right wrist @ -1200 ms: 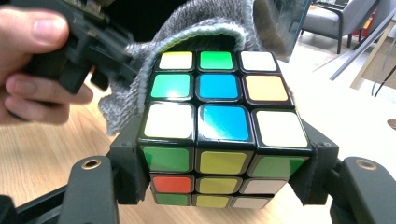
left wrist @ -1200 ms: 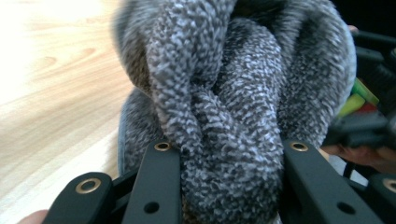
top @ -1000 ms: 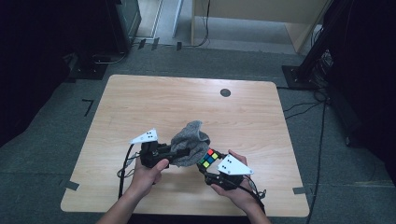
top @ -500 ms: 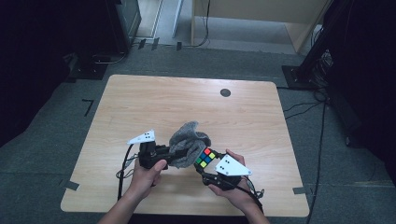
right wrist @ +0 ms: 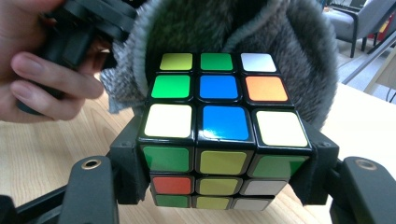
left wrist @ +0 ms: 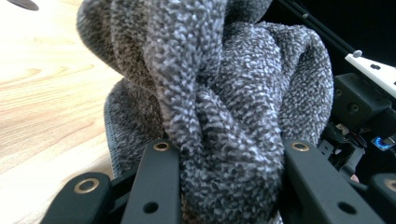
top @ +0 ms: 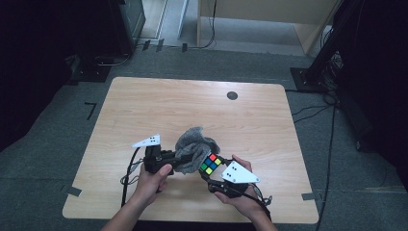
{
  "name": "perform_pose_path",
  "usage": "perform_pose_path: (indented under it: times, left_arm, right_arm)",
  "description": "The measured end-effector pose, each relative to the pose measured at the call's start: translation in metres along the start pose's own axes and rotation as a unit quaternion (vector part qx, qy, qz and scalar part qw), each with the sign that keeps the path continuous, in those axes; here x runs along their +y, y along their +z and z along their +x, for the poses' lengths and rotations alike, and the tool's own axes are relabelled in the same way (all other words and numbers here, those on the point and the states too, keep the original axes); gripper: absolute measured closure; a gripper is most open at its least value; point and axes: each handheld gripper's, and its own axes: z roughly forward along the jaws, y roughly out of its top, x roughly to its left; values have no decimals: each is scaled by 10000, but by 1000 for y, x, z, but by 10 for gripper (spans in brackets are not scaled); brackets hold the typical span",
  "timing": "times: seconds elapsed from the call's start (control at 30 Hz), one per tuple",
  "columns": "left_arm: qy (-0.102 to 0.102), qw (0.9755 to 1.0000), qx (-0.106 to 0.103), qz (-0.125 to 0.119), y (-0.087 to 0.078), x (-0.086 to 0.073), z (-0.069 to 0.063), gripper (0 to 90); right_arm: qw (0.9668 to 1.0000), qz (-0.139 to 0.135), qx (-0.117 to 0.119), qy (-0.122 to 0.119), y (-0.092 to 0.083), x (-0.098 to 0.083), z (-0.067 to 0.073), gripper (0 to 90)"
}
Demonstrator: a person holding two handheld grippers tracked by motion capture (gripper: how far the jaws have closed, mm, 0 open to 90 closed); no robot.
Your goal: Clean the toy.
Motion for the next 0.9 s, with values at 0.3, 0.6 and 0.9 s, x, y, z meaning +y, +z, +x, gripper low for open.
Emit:
perform_pose_path:
  times: [0.3, 0.6, 0.9]
  left_arm:
    - [1417, 9734, 1577, 873, 18, -15, -8, 704]
    - [2952, 9448, 1230, 716, 40, -33, -35, 687]
    - [2639, 9509, 1582, 349, 25, -24, -26, 693]
  right_arm:
    - [9977, -503, -266, 367, -19, 15, -11, 345]
    - [9960, -593, -134, 649, -16, 25, -3, 345]
    - [9937, -250, -586, 927, -13, 16, -17, 345]
